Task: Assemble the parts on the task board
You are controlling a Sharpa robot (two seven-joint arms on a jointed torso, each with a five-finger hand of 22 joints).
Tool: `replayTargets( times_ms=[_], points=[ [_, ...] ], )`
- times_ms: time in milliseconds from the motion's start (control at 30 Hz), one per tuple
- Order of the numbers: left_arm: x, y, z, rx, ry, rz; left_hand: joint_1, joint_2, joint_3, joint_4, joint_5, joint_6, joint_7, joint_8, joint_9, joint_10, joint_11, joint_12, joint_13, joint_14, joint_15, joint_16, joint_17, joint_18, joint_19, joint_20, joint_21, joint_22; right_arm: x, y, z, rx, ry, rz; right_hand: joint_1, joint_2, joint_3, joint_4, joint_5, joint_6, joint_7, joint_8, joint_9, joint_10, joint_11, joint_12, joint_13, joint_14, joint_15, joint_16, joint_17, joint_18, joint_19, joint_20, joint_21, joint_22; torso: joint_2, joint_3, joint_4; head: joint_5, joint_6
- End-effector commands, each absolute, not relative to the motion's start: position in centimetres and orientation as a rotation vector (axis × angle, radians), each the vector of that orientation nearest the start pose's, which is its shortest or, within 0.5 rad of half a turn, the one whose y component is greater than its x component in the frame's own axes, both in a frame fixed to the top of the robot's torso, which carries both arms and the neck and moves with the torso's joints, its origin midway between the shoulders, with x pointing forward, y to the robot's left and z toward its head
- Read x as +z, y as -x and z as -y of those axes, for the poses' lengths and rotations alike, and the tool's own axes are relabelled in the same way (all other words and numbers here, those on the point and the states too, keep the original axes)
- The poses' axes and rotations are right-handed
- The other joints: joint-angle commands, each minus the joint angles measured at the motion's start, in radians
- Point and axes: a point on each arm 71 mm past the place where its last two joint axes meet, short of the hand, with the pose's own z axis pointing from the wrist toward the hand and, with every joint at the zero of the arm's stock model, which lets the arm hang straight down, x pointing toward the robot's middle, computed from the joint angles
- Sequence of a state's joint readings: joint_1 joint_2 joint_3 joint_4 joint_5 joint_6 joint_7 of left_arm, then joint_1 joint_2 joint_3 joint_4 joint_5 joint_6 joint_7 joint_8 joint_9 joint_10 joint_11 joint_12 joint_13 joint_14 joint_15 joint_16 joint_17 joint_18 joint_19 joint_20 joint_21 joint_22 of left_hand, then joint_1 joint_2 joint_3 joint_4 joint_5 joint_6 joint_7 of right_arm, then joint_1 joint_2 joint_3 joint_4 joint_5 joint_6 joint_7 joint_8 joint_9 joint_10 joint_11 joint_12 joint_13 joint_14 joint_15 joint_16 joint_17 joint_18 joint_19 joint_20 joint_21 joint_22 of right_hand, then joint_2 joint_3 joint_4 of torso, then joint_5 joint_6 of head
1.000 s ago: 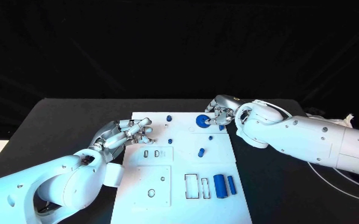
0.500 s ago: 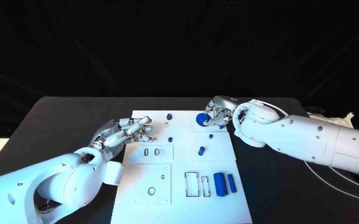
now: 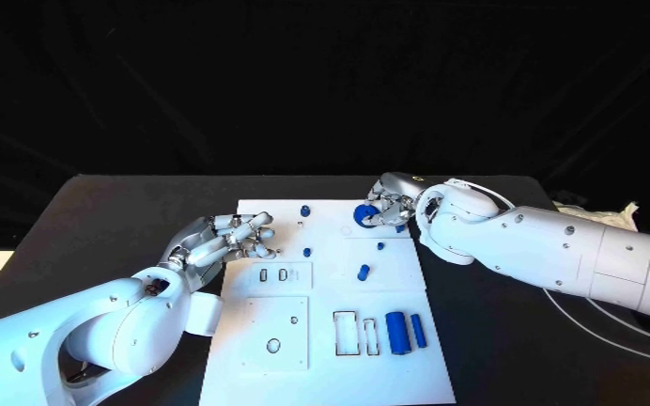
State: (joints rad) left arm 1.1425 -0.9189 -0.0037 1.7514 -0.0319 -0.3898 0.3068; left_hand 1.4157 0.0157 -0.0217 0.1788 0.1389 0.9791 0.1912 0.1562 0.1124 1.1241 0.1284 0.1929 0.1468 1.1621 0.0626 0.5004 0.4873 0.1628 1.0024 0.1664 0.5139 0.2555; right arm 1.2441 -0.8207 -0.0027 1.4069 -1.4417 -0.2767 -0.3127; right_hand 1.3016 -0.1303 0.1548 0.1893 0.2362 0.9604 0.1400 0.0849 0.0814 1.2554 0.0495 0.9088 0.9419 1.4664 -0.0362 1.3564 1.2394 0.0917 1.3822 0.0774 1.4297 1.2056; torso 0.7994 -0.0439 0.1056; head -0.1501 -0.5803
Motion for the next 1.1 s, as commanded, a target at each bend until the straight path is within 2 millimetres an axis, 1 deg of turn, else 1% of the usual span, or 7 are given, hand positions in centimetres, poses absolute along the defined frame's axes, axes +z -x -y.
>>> replayTargets(
  times_ms=[33, 133, 267, 367, 633, 867, 1100],
  points=[
    [-17.7, -43.9, -18.1, -1.584, 1.156, -1.543, 0.009, 0.002, 0.001, -0.007, 0.003, -0.004, 0.003, -0.003, 0.001, -0.006, -0.003, -0.007, 0.002, -0.009, 0.000, -0.001, 0.001, 0.019, 0.000, 0.005, 0.002, 0.001, -16.5, -52.4, 23.7, 0.366, -0.032, -1.704, -0.008, 0.003, 0.000, 0.007, 0.008, 0.009, -0.001, 0.004, 0.001, 0.009, 0.000, 0.009, 0.004, 0.054, 0.009, 0.004, 0.002, -0.019, 0.002, 0.004, 0.006, 0.003, 0.000, 0.0000, 0.0001, 0.001, -0.001],
    [-17.7, -43.9, -18.1, -1.584, 1.156, -1.544, 0.011, 0.003, 0.002, -0.009, 0.003, -0.004, 0.003, -0.003, 0.001, -0.006, -0.003, -0.007, 0.002, -0.010, 0.000, -0.001, 0.001, 0.019, 0.000, 0.005, 0.002, 0.001, -16.5, -52.4, 23.7, 0.358, -0.027, -1.703, -0.005, 0.007, 0.001, 0.008, 0.012, 0.014, -0.003, 0.008, 0.003, 0.012, -0.001, 0.016, 0.013, 0.054, 0.009, 0.006, 0.004, -0.019, 0.003, 0.003, 0.008, 0.007, 0.001, -0.0005, 0.0003, 0.003, -0.004],
    [-17.7, -43.9, -18.1, -1.585, 1.156, -1.545, 0.011, 0.003, 0.002, -0.009, 0.003, -0.004, 0.003, -0.003, 0.001, -0.006, -0.003, -0.007, 0.002, -0.010, 0.000, -0.001, 0.001, 0.019, 0.000, 0.005, 0.002, 0.001, -16.5, -52.5, 23.7, 0.340, -0.013, -1.699, 0.018, 0.024, 0.015, -0.001, 0.014, 0.035, -0.008, 0.020, 0.008, 0.022, -0.006, 0.037, 0.036, 0.054, 0.005, 0.011, 0.009, -0.020, 0.006, 0.001, 0.012, 0.014, 0.000, -0.0011, 0.0001, 0.002, -0.006],
    [-17.7, -43.9, -18.1, -1.585, 1.156, -1.546, 0.013, 0.004, 0.003, -0.010, 0.003, -0.004, 0.003, -0.003, 0.001, -0.007, -0.003, -0.007, 0.002, -0.010, 0.000, -0.001, 0.002, 0.019, -0.001, 0.005, 0.002, 0.001, -16.5, -52.4, 23.8, 0.327, 0.001, -1.693, 0.045, 0.035, 0.033, -0.016, -0.010, 0.048, -0.010, 0.028, 0.011, 0.030, -0.010, 0.051, 0.055, 0.054, 0.002, 0.015, 0.014, -0.022, 0.009, -0.002, 0.016, 0.022, 0.000, -0.0008, 0.0000, 0.002, -0.007],
    [-17.7, -43.9, -18.1, -1.586, 1.156, -1.546, 0.015, 0.004, 0.004, -0.011, 0.003, -0.004, 0.003, -0.004, 0.002, -0.007, -0.003, -0.008, 0.002, -0.010, -0.001, -0.001, 0.003, 0.019, -0.001, 0.005, 0.002, 0.002, -16.2, -52.1, 23.3, 0.334, 0.046, -1.641, 0.092, 0.044, 0.081, -0.055, -0.048, 0.090, -0.022, 0.050, 0.025, 0.059, -0.021, 0.102, 0.113, 0.057, -0.007, 0.029, 0.032, -0.026, 0.018, -0.010, 0.025, 0.044, 0.001, -0.0003, 0.0007, 0.004, -0.008],
    [-17.7, -43.9, -18.1, -1.585, 1.156, -1.546, 0.017, 0.005, 0.005, -0.013, 0.003, -0.004, 0.003, -0.004, 0.002, -0.007, -0.003, -0.008, 0.002, -0.010, -0.001, -0.001, 0.003, 0.019, -0.001, 0.005, 0.003, 0.002, -15.8, -51.6, 22.4, 0.348, 0.086, -1.575, 0.107, 0.044, 0.114, -0.074, -0.063, 0.106, -0.027, 0.056, 0.031, 0.077, -0.025, 0.133, 0.148, 0.058, -0.011, 0.038, 0.045, -0.029, 0.025, -0.013, 0.032, 0.059, 0.001, -0.0008, 0.0009, 0.004, -0.009],
    [-17.7, -43.9, -18.1, -1.586, 1.156, -1.547, 0.019, 0.005, 0.006, -0.014, 0.003, -0.004, 0.003, -0.004, 0.002, -0.007, -0.003, -0.008, 0.002, -0.010, -0.001, -0.002, 0.004, 0.019, -0.001, 0.005, 0.003, 0.002, -15.4, -51.1, 21.2, 0.405, 0.066, -1.544, 0.078, 0.035, 0.133, -0.066, -0.038, 0.112, -0.029, 0.056, 0.036, 0.086, -0.026, 0.144, 0.165, 0.058, -0.012, 0.041, 0.048, -0.030, 0.027, -0.015, 0.034, 0.064, 0.000, -0.0009, 0.0015, 0.007, -0.010]
  ],
)
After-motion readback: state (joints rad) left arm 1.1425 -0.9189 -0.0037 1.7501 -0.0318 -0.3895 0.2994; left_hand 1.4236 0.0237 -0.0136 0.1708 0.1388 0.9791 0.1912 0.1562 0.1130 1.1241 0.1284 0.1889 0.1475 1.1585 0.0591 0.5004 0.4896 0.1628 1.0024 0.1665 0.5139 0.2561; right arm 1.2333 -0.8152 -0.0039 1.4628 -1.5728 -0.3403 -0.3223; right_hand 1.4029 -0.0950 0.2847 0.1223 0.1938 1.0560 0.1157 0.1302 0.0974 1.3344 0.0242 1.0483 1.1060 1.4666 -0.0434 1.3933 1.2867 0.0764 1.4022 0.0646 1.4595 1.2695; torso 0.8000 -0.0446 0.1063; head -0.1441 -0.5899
